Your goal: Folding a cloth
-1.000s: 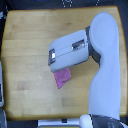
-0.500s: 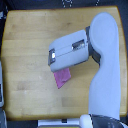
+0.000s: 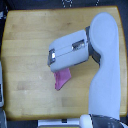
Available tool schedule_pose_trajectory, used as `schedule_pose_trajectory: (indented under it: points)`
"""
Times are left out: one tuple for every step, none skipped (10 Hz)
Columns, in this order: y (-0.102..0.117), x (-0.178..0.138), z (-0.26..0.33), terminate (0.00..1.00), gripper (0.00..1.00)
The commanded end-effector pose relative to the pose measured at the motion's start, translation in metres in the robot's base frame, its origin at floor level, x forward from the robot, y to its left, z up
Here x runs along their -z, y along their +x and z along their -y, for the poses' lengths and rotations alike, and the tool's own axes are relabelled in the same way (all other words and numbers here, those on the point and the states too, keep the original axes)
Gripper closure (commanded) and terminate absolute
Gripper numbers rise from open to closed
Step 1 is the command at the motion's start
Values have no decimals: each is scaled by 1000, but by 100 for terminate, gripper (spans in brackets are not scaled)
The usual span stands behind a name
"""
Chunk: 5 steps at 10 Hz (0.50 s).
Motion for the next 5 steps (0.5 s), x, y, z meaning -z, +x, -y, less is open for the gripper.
schedule_pose_trajectory:
  points:
    - [5, -6, 10, 0, 0]
    - [5, -10, 11, 0, 0]
    - [5, -11, 11, 0, 0]
    - [8, -18, 11, 0, 0]
    - [15, -28, 14, 0, 0]
